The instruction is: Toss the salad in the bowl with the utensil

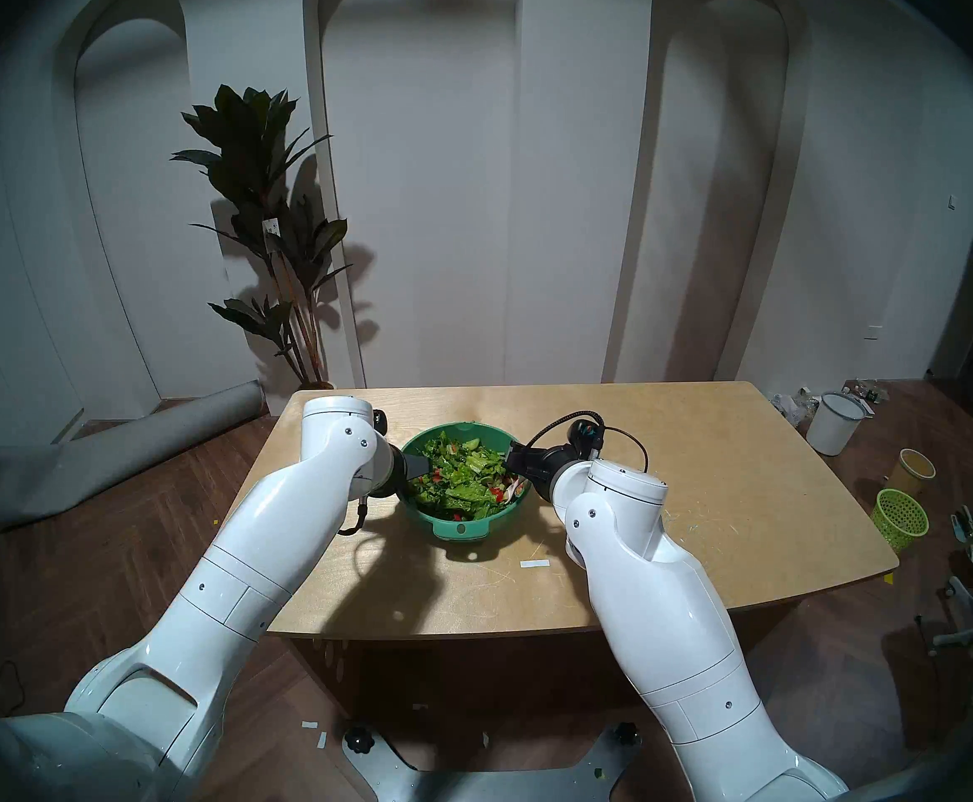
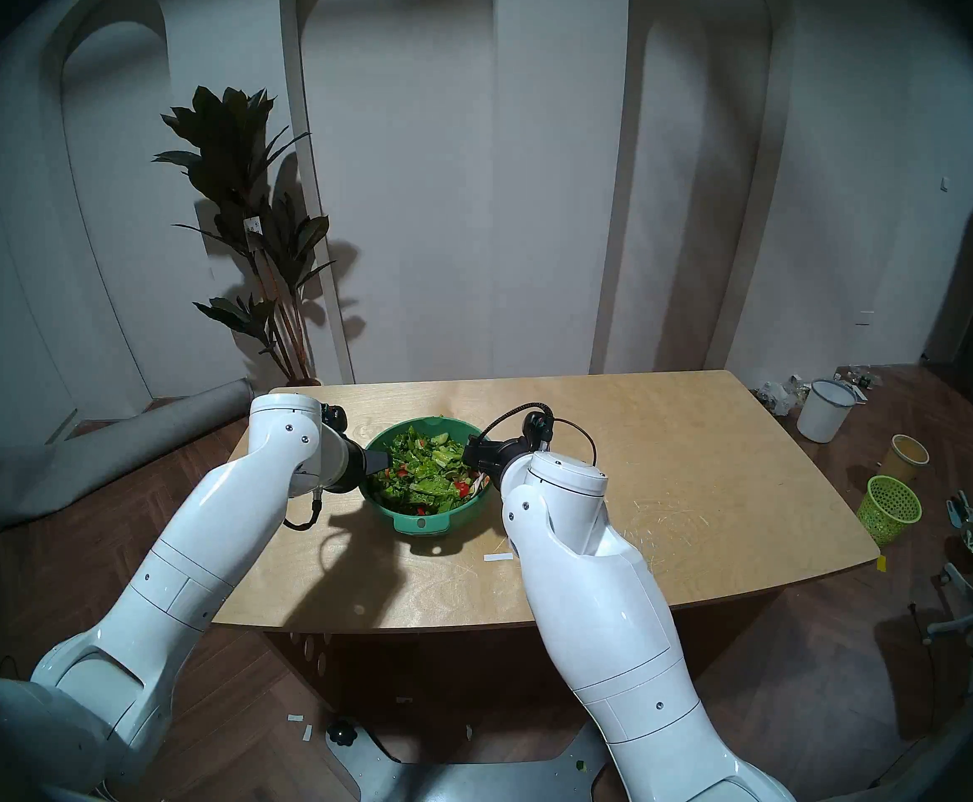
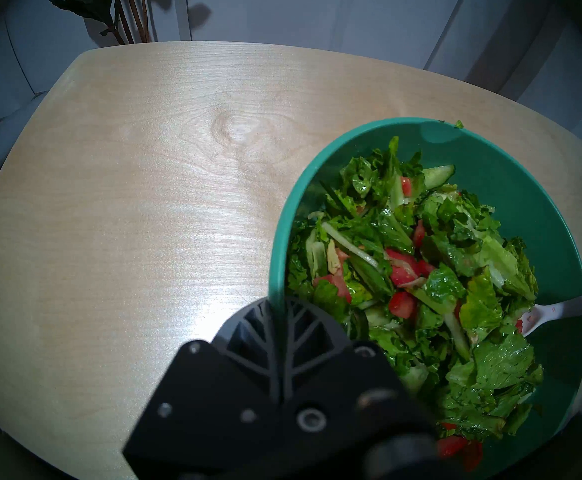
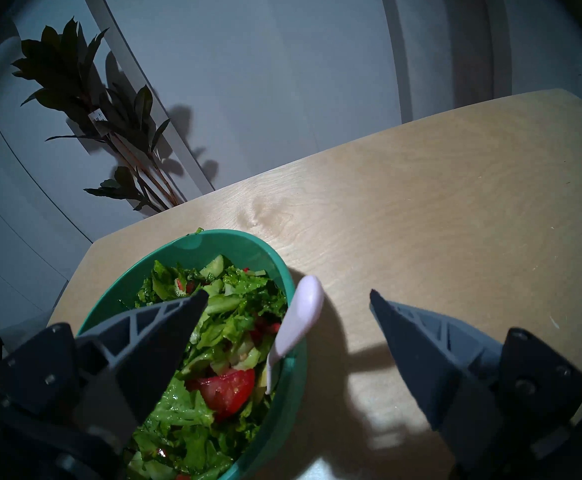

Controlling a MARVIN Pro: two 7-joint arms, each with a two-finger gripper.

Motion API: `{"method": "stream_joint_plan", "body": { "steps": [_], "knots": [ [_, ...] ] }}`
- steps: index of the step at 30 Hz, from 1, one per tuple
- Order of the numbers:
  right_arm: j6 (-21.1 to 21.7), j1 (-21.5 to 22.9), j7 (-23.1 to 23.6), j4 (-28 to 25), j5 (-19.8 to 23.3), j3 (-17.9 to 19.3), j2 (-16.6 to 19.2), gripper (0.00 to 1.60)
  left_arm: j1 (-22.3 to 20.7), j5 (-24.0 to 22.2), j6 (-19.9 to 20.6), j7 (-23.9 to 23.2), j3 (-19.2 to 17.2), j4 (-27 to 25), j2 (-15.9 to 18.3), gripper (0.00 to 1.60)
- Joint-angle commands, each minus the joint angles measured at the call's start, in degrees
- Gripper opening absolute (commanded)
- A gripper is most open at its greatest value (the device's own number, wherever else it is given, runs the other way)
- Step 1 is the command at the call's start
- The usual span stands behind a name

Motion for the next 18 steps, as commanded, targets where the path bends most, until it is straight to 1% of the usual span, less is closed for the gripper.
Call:
{"method": "stream_joint_plan", "body": {
  "steps": [1,2,4,5,6,14,15,18],
  "knots": [
    [-3.21,0.45,1.44,0.21,-1.5,-0.75,0.77,1.6,-0.99,-0.09,-0.09,6.16,-0.08,-0.71,-0.02,0.0],
    [-3.58,0.41,1.66,0.34,-1.78,-0.97,0.95,1.6,-0.97,0.11,-0.09,5.82,-0.09,-0.69,0.01,0.0],
    [-4.16,0.24,1.82,0.63,-2.05,-1.19,1.0,1.6,-1.02,-0.41,-0.09,6.7,-0.05,-0.73,-0.07,0.0],
    [-5.29,0.1,2.34,0.73,-2.76,-1.7,1.49,1.6,-0.89,0.83,-0.09,4.62,-0.16,-0.63,0.1,0.0],
    [-5.7,-0.04,2.59,0.74,-3.03,-1.94,1.72,1.6,-0.98,-0.02,-0.09,6.04,-0.08,-0.7,-0.01,0.0],
    [-7.32,-0.75,3.08,0.74,-3.75,-2.69,2.33,1.6,-1.0,-0.21,-0.09,6.37,-0.07,-0.72,-0.04,0.0],
    [-7.35,-0.79,3.09,0.8,-3.71,-2.7,2.33,1.6,-0.96,0.21,-0.09,5.69,-0.11,-0.68,0.01,0.0],
    [-7.62,-0.69,3.2,1.18,-3.74,-2.75,2.37,1.6,-0.99,-0.12,-0.09,6.23,-0.08,-0.71,-0.03,0.0]
  ]
}}
